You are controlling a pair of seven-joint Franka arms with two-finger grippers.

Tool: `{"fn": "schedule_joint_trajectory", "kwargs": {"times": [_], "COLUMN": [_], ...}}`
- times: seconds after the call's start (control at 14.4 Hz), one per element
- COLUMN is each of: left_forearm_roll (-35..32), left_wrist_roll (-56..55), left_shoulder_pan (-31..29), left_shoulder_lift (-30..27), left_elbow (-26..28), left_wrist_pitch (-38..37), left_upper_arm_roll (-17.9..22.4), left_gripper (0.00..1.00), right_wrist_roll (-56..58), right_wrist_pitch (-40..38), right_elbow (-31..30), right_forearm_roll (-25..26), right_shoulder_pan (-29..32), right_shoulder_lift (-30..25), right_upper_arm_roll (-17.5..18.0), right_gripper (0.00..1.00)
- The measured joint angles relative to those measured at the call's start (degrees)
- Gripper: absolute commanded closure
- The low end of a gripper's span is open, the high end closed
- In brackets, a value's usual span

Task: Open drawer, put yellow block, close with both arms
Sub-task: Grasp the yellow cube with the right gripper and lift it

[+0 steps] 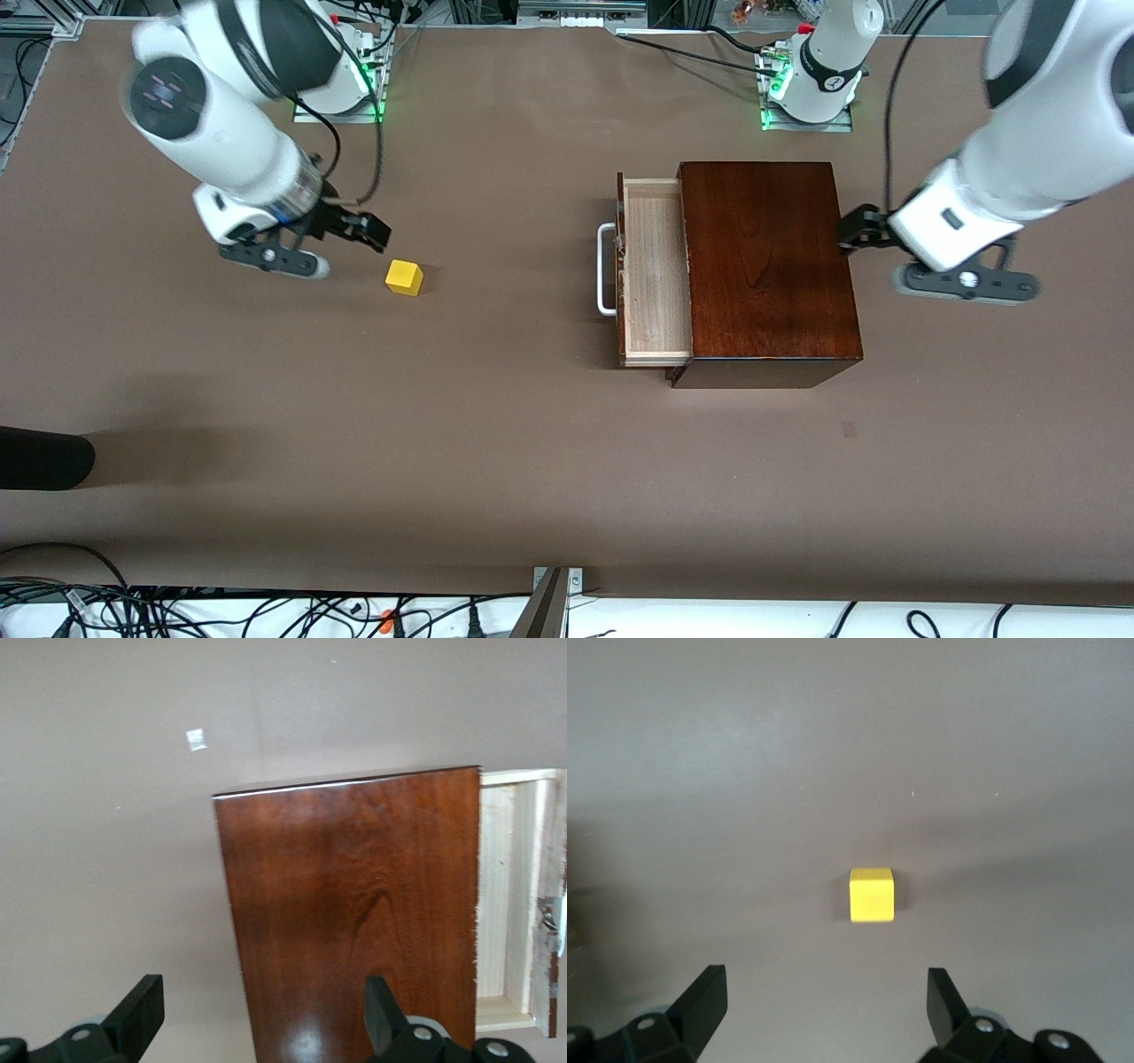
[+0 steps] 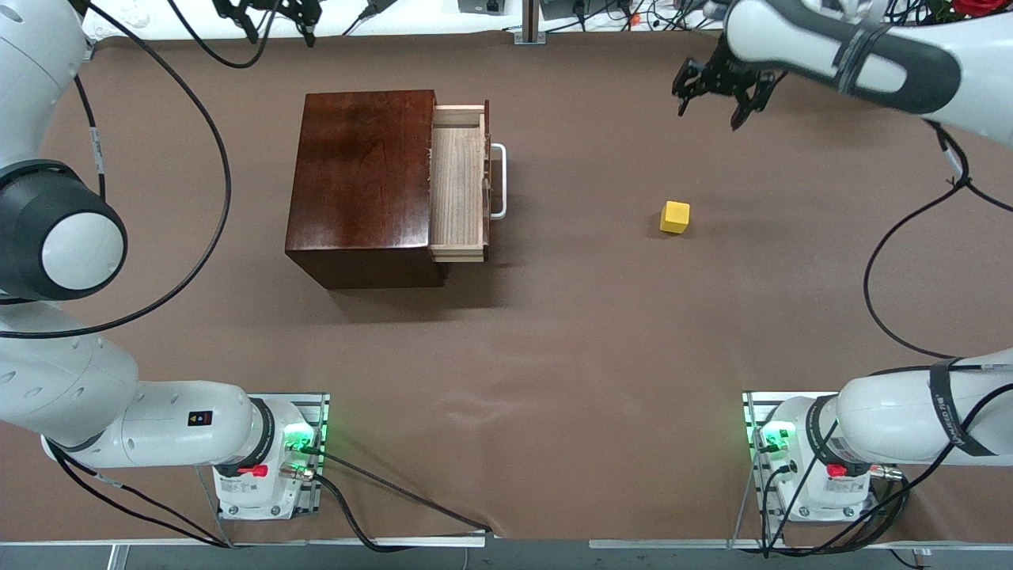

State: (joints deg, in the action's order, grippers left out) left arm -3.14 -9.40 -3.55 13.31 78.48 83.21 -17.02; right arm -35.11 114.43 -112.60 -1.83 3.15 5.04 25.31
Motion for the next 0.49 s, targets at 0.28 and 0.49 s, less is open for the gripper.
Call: {"fn": "schedule_joint_trajectory", "kwargs": {"times": [0.28, 0.49], "left_forearm_roll": [0.2, 1.2], "left_wrist_roll": [0.6, 1.4], "left_shoulder_pan": [2.3, 6.0], "left_shoulder_lift": [-2.2, -7.2], "left_elbow": [1.6, 9.2], "left_wrist_pitch": [0.4, 8.3], "left_upper_arm_roll": [7.0, 13.3], "left_gripper": [0.00, 0.00], "right_wrist_roll": [-2.1, -7.4], "right_wrist_pitch": [18.5, 24.6], "right_elbow": [-15.0, -18.1], "right_forearm_roll": [0.8, 5.5], "right_shoulder_pan": [0.2, 0.2], "right_shoulder_lift": [1.4, 5.2], "right_upper_arm_roll": [-0.1, -0.1], "right_gripper": [0.00, 0.00]}}
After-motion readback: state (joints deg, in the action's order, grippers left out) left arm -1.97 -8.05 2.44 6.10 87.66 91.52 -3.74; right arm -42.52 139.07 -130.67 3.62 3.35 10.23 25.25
